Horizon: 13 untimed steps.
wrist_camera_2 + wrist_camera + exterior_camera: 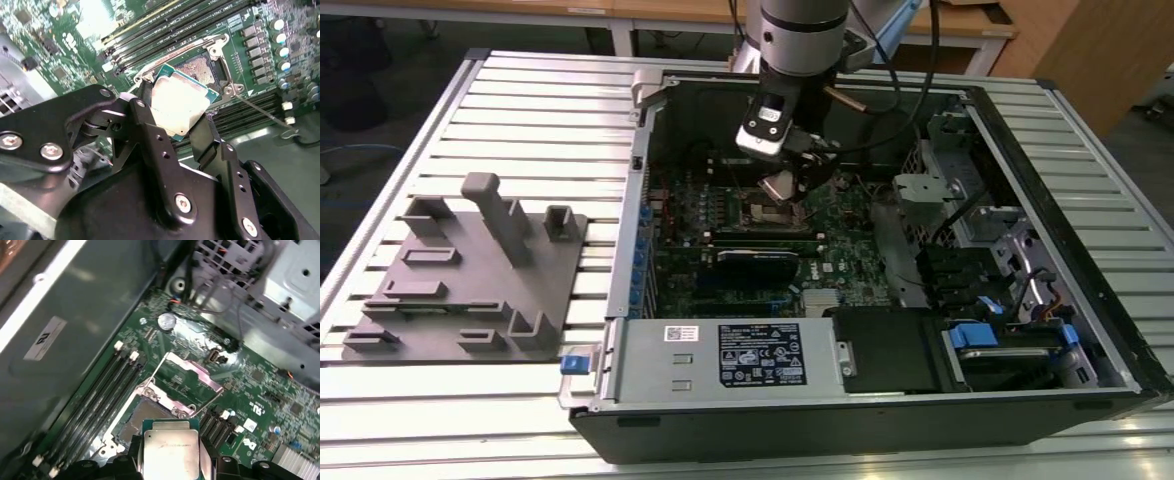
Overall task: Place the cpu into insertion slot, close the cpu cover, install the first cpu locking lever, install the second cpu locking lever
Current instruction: 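Place the cpu into insertion slot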
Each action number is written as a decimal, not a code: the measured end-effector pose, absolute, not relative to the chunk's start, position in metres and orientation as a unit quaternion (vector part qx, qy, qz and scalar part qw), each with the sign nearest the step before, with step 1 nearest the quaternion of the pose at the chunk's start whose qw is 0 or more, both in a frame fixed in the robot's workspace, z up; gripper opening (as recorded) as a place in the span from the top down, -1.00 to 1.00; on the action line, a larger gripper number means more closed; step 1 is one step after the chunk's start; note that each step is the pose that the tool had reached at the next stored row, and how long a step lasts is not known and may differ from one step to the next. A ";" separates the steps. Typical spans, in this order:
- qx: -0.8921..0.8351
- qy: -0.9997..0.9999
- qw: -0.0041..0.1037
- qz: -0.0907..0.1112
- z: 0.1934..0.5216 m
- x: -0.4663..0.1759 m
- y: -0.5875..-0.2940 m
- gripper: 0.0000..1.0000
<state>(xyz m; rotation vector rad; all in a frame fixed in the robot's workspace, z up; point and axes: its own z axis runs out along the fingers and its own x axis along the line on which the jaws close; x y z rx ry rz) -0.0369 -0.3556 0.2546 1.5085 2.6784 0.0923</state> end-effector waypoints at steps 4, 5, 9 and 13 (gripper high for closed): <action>0.522 0.852 0.034 0.029 0.253 -0.037 -0.356 -0.08; 0.529 0.847 0.034 0.028 0.253 -0.037 -0.356 -0.08; 0.560 0.827 0.035 0.027 0.252 -0.037 -0.356 -0.08; 0.590 0.806 0.036 0.026 0.251 -0.037 -0.356 -0.08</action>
